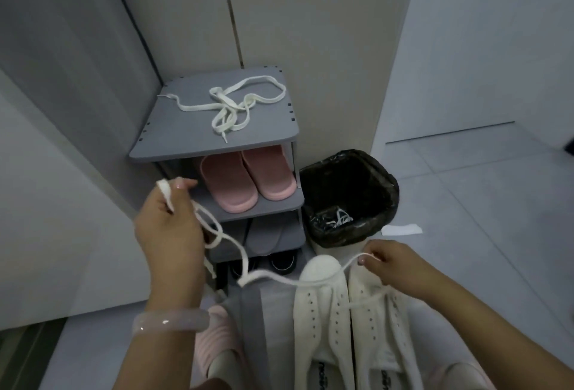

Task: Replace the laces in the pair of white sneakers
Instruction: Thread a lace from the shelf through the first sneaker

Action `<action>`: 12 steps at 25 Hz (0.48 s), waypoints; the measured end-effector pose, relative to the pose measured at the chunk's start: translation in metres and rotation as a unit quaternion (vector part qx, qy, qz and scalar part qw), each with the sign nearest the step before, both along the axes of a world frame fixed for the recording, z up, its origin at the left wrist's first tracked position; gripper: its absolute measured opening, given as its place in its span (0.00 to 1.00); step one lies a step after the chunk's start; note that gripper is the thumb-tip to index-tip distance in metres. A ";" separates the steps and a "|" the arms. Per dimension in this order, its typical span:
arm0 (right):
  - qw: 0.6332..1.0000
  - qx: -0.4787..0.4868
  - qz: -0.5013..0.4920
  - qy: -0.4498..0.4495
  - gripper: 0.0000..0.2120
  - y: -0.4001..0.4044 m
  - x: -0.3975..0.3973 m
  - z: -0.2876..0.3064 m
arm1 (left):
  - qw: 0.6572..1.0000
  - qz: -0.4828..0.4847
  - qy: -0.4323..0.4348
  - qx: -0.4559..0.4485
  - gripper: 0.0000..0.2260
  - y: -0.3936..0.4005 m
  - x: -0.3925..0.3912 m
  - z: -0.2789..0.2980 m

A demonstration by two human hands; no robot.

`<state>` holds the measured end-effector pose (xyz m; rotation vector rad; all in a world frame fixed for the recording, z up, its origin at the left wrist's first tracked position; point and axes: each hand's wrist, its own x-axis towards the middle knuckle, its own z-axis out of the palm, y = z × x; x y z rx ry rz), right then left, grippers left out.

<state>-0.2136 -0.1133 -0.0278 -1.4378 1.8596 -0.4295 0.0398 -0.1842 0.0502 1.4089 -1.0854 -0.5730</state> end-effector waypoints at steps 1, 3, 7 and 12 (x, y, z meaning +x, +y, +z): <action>0.999 0.027 -0.017 0.015 0.11 -0.001 -0.008 0.000 | 0.999 0.027 0.013 -0.020 0.10 -0.003 0.002 0.000; 0.990 0.093 -0.087 -0.057 0.13 -0.001 -0.011 0.004 | 0.999 0.005 0.033 -0.028 0.11 -0.008 -0.002 -0.003; 0.897 0.088 -0.157 -0.405 0.15 -0.023 0.022 0.045 | 0.934 -0.241 -0.179 0.194 0.12 -0.004 -0.028 -0.026; 0.771 0.038 -0.208 -0.600 0.16 -0.066 0.043 0.090 | 0.919 -0.274 -0.190 0.211 0.13 0.010 -0.041 -0.032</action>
